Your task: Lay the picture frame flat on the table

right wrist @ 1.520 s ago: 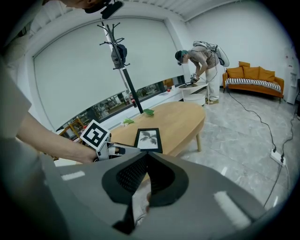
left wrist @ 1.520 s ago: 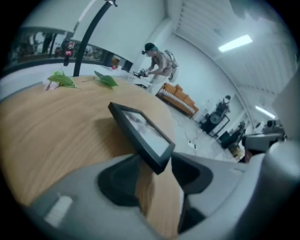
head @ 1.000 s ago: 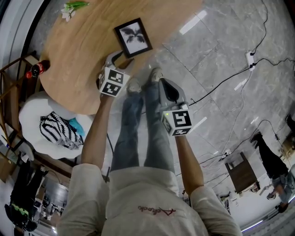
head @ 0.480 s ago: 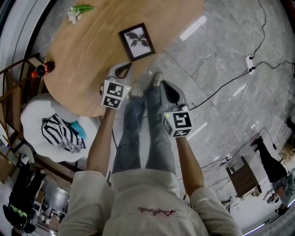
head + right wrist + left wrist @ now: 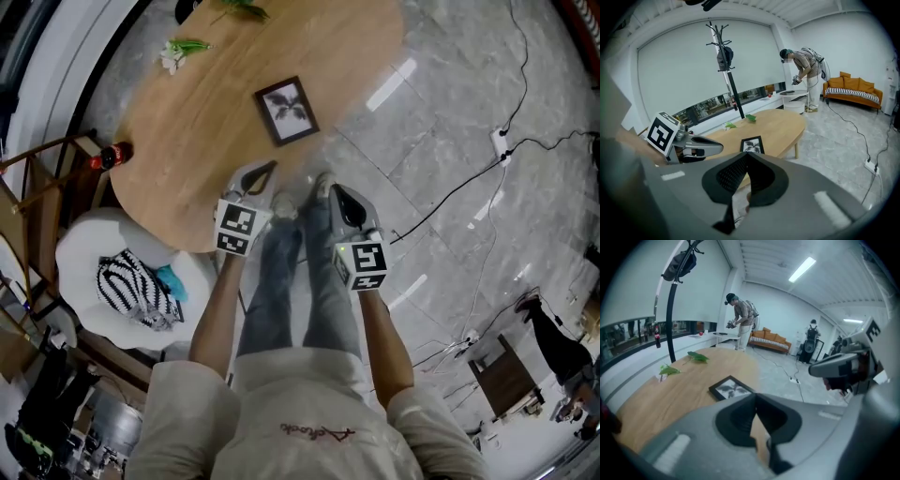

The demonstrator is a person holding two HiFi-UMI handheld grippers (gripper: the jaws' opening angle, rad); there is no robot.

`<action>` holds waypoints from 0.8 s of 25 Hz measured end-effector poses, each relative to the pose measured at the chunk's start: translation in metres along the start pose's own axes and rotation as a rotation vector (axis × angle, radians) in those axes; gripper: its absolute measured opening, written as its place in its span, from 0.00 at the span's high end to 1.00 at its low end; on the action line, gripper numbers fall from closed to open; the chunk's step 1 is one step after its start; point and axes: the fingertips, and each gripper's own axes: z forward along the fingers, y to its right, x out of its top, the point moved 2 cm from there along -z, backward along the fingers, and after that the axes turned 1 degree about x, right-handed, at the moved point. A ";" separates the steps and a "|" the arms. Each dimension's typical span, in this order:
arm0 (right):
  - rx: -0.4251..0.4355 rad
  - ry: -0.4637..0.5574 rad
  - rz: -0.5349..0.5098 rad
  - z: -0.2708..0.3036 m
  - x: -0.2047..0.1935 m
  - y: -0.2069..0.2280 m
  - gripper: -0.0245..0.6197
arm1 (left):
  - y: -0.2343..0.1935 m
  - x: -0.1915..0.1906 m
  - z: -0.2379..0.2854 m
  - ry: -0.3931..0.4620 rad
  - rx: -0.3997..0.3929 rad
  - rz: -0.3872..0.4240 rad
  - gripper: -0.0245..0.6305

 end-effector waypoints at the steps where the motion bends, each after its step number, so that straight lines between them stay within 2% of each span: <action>1: -0.006 0.008 0.000 -0.005 0.006 -0.002 0.95 | 0.004 0.007 -0.008 0.015 0.001 -0.003 0.96; 5: -0.025 0.027 -0.002 -0.026 0.031 -0.010 0.95 | 0.019 0.044 -0.037 0.058 -0.003 -0.018 0.96; 11: -0.046 0.089 -0.019 -0.048 0.080 -0.018 0.95 | 0.030 0.105 -0.073 0.128 -0.012 0.008 0.96; 20: -0.057 0.102 -0.022 -0.110 0.133 -0.041 0.95 | 0.061 0.169 -0.134 0.168 -0.018 0.028 0.96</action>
